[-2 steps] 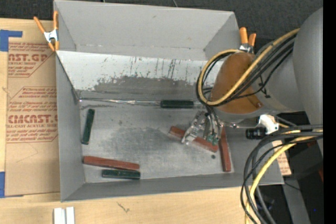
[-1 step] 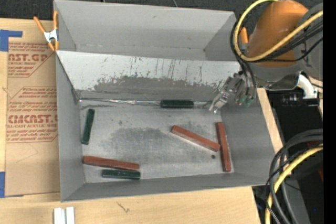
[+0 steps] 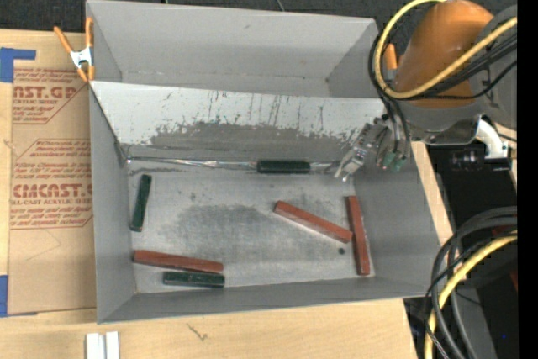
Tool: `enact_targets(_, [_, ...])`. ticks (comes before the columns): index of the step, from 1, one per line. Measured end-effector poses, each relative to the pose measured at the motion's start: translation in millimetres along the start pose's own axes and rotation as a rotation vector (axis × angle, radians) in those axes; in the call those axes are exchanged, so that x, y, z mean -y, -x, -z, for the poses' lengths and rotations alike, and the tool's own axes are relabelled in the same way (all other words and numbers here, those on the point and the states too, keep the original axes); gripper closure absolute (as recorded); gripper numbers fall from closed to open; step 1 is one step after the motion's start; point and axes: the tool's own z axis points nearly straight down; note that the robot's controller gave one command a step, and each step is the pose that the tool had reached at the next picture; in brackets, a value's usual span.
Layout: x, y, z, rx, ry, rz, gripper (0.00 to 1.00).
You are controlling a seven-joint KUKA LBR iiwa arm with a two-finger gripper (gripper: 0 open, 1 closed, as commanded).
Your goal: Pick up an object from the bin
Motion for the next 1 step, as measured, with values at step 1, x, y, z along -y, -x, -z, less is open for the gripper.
enact_targets(1, [4.2,3.9,-67.1,-0.001,-0.001,-0.082,0.0])
